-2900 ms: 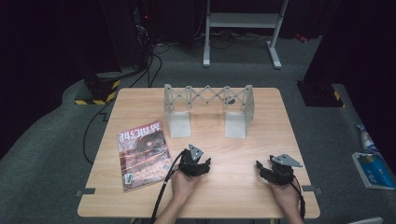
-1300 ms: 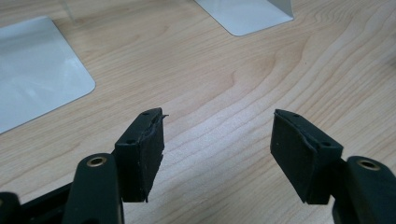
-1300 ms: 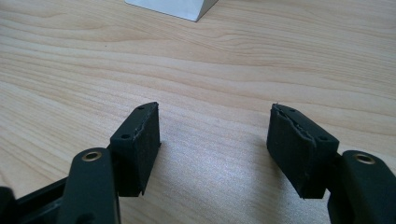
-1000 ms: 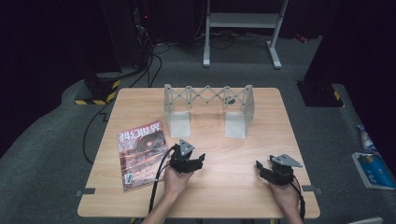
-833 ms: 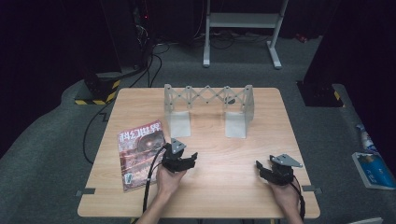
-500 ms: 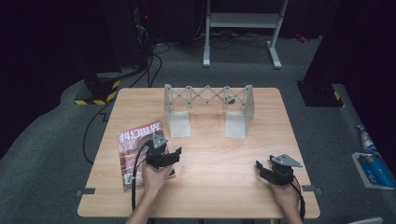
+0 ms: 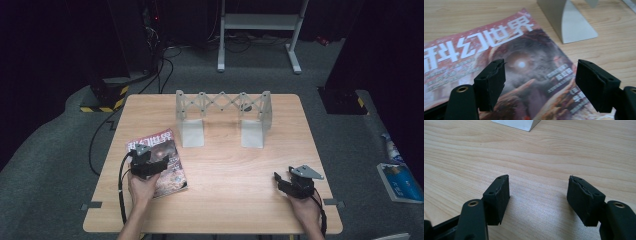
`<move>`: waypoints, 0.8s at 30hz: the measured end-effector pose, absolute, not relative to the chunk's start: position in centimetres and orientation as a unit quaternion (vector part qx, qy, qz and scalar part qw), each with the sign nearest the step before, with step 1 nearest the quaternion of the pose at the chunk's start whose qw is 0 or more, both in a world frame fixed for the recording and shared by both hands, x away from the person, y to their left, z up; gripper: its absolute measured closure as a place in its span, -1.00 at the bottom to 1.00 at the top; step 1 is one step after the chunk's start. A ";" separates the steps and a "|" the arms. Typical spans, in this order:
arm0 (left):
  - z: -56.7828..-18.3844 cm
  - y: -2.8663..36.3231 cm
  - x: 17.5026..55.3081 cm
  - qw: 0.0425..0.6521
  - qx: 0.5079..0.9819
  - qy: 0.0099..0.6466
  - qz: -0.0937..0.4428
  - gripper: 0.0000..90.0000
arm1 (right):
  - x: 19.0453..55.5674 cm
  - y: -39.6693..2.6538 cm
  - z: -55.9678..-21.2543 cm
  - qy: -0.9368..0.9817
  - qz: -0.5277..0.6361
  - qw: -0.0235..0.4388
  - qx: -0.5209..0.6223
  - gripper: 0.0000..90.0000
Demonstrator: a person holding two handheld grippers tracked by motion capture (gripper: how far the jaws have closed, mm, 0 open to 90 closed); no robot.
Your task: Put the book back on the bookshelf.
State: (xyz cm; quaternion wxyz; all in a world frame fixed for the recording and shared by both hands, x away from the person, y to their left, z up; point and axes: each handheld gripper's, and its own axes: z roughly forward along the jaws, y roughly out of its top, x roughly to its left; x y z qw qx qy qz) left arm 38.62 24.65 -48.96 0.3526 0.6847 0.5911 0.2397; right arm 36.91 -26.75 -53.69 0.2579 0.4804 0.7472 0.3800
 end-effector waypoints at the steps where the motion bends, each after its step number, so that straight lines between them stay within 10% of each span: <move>1: -49.1 25.0 38.7 0.350 0.683 0.595 0.240 -0.51 | 36.9 -26.8 -53.7 0.748 0.380 0.258 0.480 -0.23; 24: -50.7 30.4 38.8 0.288 0.649 0.658 0.252 -0.67 | 36.9 -26.7 -53.7 0.747 0.380 0.258 0.480 -0.23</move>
